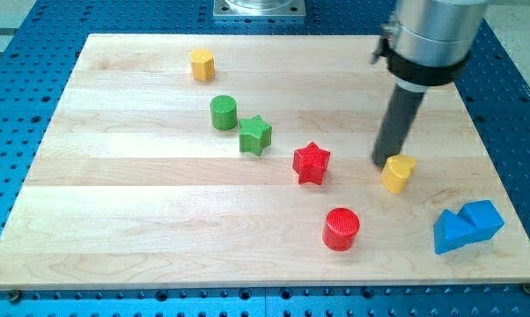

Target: Move the heart to the top of the blue blocks

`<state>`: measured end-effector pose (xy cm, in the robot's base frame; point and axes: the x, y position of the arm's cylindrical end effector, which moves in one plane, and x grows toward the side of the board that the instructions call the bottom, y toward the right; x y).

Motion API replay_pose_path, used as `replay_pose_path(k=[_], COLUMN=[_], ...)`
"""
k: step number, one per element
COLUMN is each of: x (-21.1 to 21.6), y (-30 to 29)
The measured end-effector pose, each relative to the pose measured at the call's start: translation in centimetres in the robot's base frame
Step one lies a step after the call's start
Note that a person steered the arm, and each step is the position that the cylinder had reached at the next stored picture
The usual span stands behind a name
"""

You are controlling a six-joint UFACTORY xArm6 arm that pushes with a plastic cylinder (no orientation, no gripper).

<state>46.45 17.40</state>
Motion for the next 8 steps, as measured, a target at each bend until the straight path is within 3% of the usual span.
replay_pose_path(k=[1,2,3,5,6,8], x=[-0.2,-1.3,3.3,3.5,-1.8,-22.9], y=[0.8,-3.5,0.3,3.0,1.7,-6.1])
